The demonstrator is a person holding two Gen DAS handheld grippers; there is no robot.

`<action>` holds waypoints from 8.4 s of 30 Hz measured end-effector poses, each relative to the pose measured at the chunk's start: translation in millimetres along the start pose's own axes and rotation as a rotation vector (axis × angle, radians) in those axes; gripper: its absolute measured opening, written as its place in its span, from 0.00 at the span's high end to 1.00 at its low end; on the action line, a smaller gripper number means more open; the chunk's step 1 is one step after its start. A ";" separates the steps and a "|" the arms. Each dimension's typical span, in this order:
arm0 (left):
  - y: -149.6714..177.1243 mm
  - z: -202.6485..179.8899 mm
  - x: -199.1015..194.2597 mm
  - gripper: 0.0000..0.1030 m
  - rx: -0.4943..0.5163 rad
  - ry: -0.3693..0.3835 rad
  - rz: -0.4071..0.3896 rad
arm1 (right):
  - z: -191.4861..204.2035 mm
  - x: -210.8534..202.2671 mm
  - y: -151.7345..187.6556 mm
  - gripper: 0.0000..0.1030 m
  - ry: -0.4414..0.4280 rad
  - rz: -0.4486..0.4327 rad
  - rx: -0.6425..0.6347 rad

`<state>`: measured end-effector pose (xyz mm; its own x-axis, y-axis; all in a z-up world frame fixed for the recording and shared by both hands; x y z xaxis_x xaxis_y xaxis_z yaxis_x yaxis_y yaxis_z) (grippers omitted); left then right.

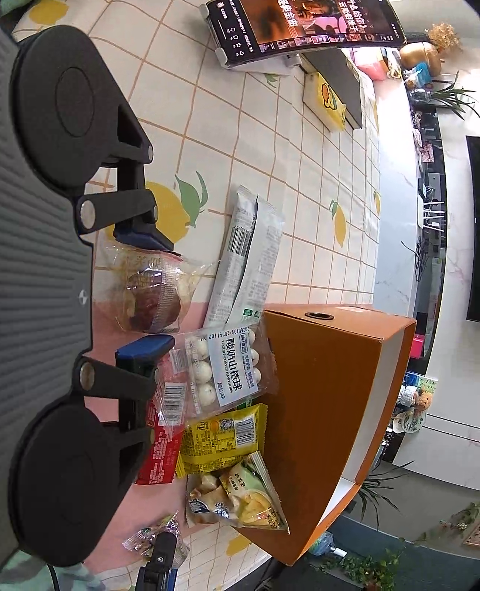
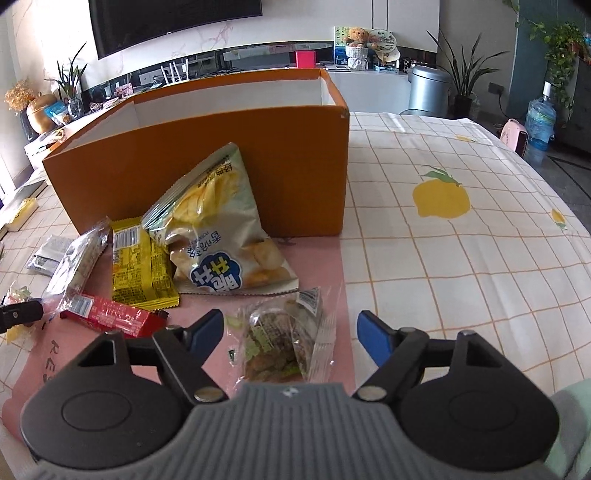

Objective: Organize snacks
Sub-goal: 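Grasp the clear pastry bag with the left gripper while the right grasps the green snack bag, then lift both clear bags and carry them over the box, then open both grippers to release the clear bags into the box, then move both tools back to the snacks and approach the pale yellow chip bag with the right gripper, then grasp the pale yellow chip bag with the right gripper, then grasp the red candy bar with the left gripper while the right holds the chip bag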

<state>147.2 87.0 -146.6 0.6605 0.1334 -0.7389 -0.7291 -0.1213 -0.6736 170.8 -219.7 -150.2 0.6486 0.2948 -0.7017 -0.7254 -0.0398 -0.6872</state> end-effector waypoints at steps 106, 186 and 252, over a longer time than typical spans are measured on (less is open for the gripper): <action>-142.8 -167.4 76.8 0.55 0.270 0.212 0.321 | 10.0 139.8 -158.6 0.55 -0.173 0.587 -0.331; -5.0 -87.5 10.6 0.27 -0.375 -0.108 0.316 | 39.4 52.3 -45.2 0.13 -0.148 0.015 -0.301; -8.9 -91.0 11.5 0.23 -0.389 -0.129 0.229 | -0.8 -2.3 -15.6 0.20 -0.220 -0.069 0.224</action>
<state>177.6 0.1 -150.7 0.4444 0.1786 -0.8779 -0.7158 -0.5185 -0.4678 180.8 -220.5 -137.9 0.6503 0.4895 -0.5809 -0.7302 0.1917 -0.6558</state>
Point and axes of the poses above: each gripper's, at about its wrist camera, not at the fingertips, and x roughly the way its jaws point, z to its left, y to its underside, the point moved 10 cm from there along x, roughly the way its jaws point, and after that the axes turned 12 degrees about -y, right-handed, at the moved point
